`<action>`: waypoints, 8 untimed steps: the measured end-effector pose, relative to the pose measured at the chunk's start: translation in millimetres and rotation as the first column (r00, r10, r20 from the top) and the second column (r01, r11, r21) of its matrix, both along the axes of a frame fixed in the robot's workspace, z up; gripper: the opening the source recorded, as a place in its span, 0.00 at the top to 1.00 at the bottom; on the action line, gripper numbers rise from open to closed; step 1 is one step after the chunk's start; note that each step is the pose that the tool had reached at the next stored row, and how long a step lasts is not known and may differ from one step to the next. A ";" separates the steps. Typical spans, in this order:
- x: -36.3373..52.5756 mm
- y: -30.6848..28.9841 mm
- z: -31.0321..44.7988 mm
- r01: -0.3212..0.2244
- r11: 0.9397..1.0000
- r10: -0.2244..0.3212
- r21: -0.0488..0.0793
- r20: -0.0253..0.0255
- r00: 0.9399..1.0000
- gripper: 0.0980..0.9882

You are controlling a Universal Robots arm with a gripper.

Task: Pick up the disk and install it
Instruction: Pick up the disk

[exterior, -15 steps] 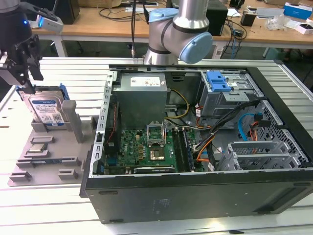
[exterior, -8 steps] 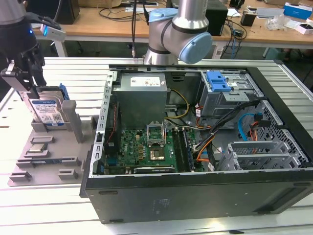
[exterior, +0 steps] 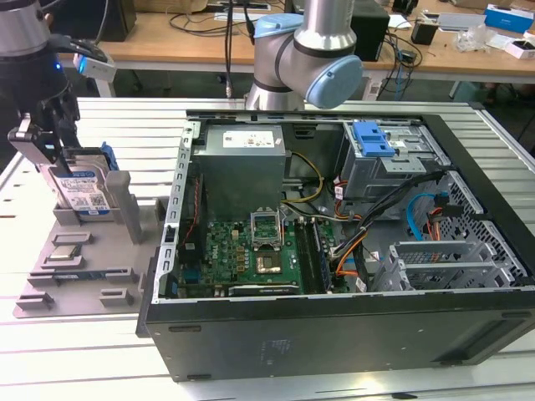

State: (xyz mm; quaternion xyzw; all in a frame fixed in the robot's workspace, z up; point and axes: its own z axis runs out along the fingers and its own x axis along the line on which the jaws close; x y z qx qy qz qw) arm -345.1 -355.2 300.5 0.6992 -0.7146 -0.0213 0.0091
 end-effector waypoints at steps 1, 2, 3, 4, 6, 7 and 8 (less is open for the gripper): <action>0.0 0.0 -2.2 0.000 1.000 0.000 0.000 0.000 1.000 0.48; 0.0 0.0 -5.5 -0.001 1.000 0.001 0.000 0.000 1.000 0.48; 0.0 0.0 -9.6 -0.001 1.000 0.001 0.000 0.000 1.000 0.48; 0.0 0.0 -12.0 -0.001 1.000 0.001 0.000 0.000 1.000 0.48; 0.0 0.0 -13.8 -0.001 1.000 0.001 0.000 0.000 1.000 0.48; 0.0 0.0 -13.7 -0.001 1.000 0.001 0.000 0.000 1.000 0.48; 0.0 0.0 -13.7 -0.001 1.000 0.001 0.000 0.000 1.000 0.48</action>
